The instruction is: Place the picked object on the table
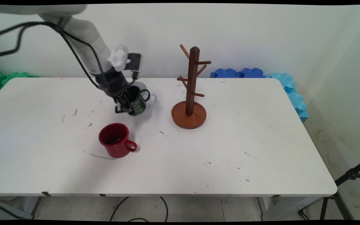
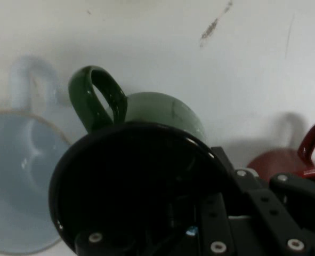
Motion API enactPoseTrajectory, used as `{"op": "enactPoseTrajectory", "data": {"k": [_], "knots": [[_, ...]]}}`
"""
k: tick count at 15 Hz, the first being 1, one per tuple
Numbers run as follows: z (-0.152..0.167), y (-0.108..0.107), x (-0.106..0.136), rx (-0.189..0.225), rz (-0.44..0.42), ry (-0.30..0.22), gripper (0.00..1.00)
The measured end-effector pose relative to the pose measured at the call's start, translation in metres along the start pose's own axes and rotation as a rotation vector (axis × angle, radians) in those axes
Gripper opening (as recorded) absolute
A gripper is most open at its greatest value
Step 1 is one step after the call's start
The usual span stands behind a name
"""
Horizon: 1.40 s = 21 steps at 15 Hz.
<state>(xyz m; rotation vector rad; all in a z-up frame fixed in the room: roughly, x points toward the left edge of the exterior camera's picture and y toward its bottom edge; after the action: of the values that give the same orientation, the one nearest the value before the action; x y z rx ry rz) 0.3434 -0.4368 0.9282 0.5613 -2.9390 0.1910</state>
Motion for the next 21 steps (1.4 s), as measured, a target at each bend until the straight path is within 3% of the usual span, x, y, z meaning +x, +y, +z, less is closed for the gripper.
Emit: {"op": "enactPoseTrajectory", "data": {"k": [17, 18, 21], "knots": [[0.093, -0.003, 0.039, -0.016, -0.044, -0.035, 0.00], [0.095, -0.003, 0.041, -0.015, -0.046, -0.034, 1.00], [0.100, -0.004, 0.046, -0.011, -0.046, -0.029, 1.00]]}}
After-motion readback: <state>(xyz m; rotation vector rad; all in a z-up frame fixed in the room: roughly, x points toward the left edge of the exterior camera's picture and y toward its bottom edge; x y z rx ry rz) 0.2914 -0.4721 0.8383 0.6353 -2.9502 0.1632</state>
